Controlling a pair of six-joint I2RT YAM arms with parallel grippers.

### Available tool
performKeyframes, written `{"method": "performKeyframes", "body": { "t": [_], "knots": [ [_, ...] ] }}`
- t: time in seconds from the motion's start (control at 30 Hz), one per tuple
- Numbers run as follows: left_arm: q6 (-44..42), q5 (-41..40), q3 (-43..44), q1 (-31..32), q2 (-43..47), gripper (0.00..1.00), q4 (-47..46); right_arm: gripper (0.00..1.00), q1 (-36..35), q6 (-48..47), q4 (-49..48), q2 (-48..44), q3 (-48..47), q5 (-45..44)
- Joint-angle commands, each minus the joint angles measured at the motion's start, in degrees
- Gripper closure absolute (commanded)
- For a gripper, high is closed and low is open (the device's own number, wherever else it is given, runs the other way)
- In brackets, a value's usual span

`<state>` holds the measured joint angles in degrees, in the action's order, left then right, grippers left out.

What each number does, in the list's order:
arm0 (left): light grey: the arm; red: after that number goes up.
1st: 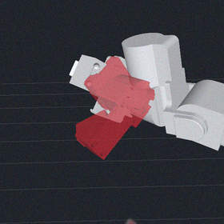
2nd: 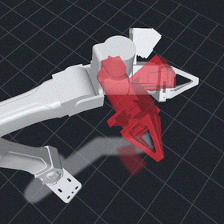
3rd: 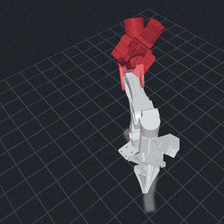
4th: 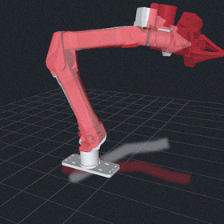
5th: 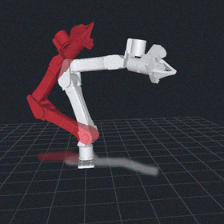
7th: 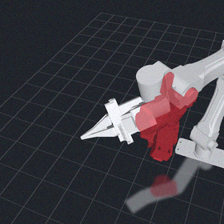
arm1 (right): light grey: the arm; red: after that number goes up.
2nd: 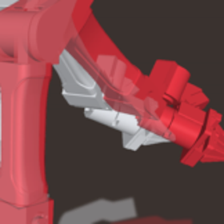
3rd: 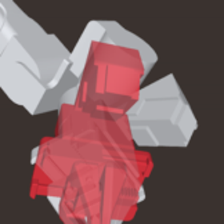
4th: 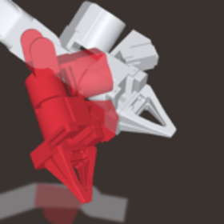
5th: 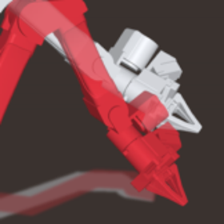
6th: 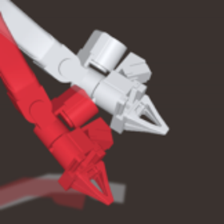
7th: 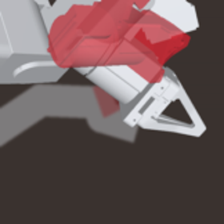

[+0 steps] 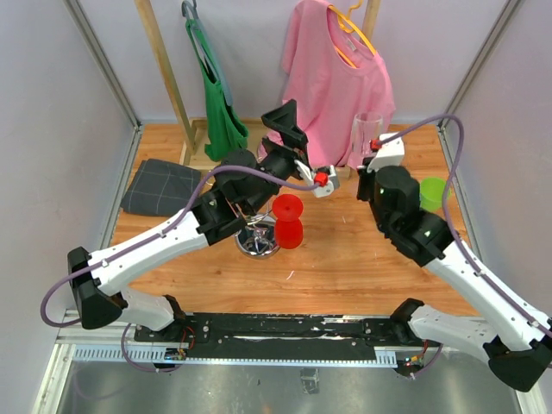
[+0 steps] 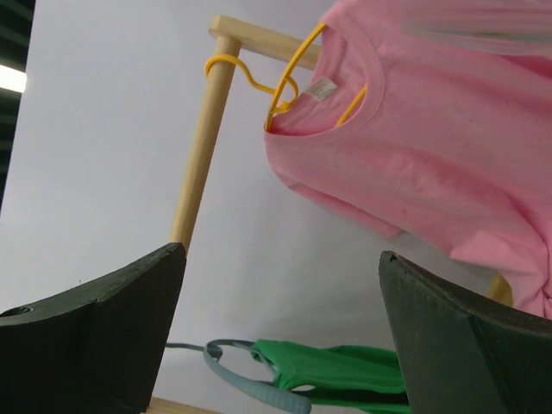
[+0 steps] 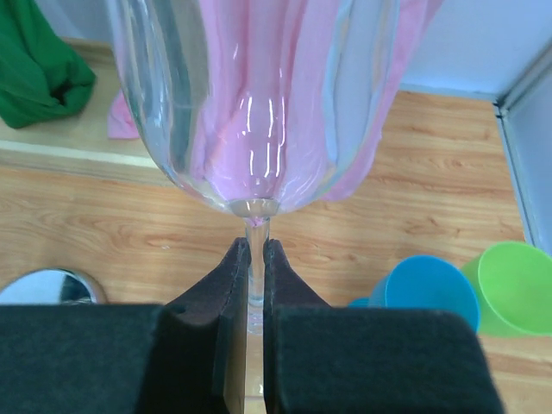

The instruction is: Take the wine glass off the wine glass rack

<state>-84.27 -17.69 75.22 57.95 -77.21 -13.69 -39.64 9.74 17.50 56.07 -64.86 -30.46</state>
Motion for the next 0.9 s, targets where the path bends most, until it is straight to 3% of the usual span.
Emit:
{"method": "performKeyframes", "body": {
  "t": [0.0,0.23,0.57,0.87],
  "knots": [
    [12.85,-4.91,6.70,0.40,0.19,0.01,6.91,0.99,-6.02,-4.54,-17.26,-3.29,10.36,-16.65],
    [19.17,-6.23,7.09,0.39,0.91,0.01,12.72,0.99,-10.40,-6.51,-30.19,-1.03,19.61,-24.54],
    [22.51,-6.52,3.82,0.40,1.43,0.01,15.03,0.99,-10.82,-7.36,-51.86,4.03,34.15,-25.51],
    [23.41,-5.26,0.88,0.23,1.27,0.01,14.23,0.99,-10.83,-7.47,-68.39,14.33,41.23,-27.19]
  ]
}}
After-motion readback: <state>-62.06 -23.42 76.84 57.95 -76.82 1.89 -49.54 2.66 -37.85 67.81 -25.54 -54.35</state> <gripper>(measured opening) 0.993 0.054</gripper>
